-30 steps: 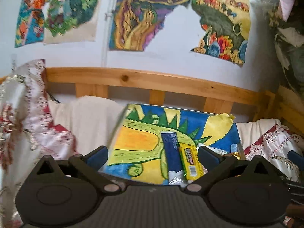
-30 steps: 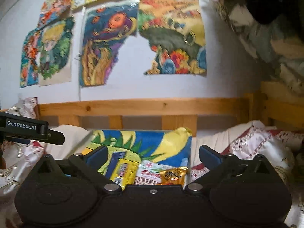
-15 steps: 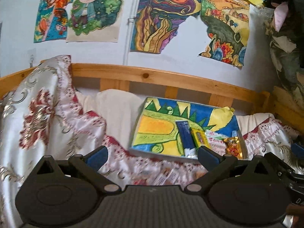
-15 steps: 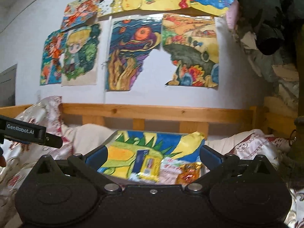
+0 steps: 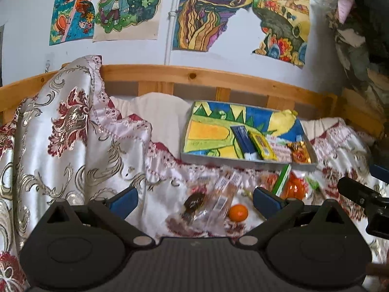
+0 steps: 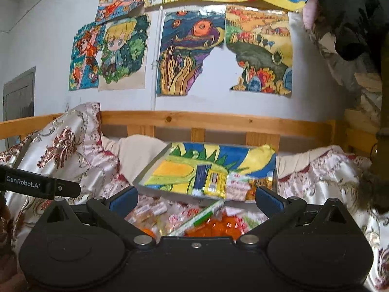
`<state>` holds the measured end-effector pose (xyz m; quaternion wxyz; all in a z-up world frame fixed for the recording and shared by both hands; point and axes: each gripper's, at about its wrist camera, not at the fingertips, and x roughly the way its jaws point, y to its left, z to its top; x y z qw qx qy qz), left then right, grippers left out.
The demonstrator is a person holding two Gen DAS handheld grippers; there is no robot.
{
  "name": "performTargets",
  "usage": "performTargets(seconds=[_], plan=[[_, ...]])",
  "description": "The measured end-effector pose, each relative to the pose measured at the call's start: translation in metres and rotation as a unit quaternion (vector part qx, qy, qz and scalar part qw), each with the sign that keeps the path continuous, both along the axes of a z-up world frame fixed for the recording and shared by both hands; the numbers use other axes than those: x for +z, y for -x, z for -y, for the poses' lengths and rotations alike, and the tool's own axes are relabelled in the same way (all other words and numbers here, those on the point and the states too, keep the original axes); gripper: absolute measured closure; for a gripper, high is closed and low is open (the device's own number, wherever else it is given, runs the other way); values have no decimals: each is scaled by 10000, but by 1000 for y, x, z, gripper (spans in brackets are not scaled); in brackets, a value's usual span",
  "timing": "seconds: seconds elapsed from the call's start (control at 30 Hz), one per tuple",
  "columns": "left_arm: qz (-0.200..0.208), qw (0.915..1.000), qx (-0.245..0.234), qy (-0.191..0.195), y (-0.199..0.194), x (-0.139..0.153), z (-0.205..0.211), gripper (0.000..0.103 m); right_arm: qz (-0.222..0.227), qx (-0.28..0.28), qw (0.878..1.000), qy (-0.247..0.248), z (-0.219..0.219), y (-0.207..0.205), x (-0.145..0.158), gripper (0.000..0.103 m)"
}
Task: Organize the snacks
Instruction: 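Withdraw both open grippers from the tray toward the remaining snacks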
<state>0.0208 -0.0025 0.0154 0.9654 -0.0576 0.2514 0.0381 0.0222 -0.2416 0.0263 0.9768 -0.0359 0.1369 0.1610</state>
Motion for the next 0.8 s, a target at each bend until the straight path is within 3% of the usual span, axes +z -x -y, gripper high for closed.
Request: performTargets(seconds=[0.23, 0.63, 0.8], plan=[[-11, 9984, -123, -554, 12, -15, 7, 1, -414, 57, 9990, 140, -8, 10, -14, 1], [-583, 9978, 18, -299, 9, -36, -4, 1, -1086, 63, 9938, 217, -14, 0, -33, 1], [-577, 9976, -49, -374, 10, -36, -2, 1, -1239, 63, 9919, 281, -15, -4, -37, 1]])
